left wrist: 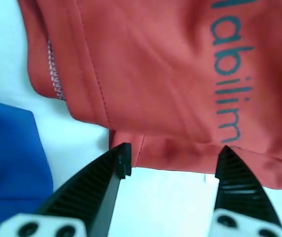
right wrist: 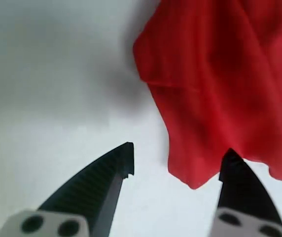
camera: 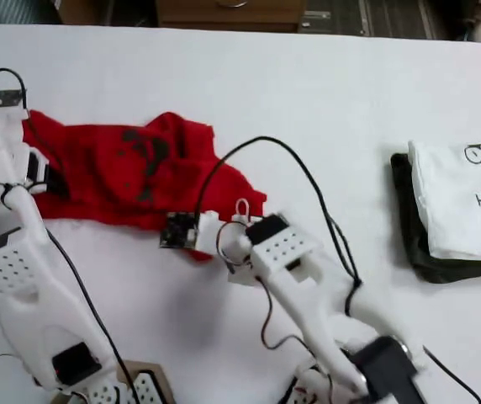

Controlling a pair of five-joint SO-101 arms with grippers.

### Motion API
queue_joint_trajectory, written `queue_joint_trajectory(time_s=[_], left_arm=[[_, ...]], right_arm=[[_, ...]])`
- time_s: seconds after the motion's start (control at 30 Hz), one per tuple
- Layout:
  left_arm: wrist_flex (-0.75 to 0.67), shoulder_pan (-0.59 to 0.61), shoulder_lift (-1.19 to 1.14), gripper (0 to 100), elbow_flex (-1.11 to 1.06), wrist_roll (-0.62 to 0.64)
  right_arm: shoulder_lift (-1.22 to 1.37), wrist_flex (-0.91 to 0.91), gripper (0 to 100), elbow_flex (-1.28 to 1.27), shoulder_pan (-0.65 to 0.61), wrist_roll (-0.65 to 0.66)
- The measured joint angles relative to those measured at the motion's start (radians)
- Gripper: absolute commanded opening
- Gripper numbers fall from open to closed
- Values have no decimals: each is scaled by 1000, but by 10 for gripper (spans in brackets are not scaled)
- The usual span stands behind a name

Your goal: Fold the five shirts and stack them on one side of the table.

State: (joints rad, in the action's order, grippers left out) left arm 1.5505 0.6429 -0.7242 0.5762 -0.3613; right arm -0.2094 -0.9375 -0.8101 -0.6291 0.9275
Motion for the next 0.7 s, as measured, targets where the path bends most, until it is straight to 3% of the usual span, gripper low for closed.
queue_joint_trajectory(time_s=[0.2,0.7], left_arm=[[0,0,0,290,0,0],[3,0,0,290,-2,0]], right_arm=[[215,28,245,98,52,48],[535,-189,248,732,281,46]])
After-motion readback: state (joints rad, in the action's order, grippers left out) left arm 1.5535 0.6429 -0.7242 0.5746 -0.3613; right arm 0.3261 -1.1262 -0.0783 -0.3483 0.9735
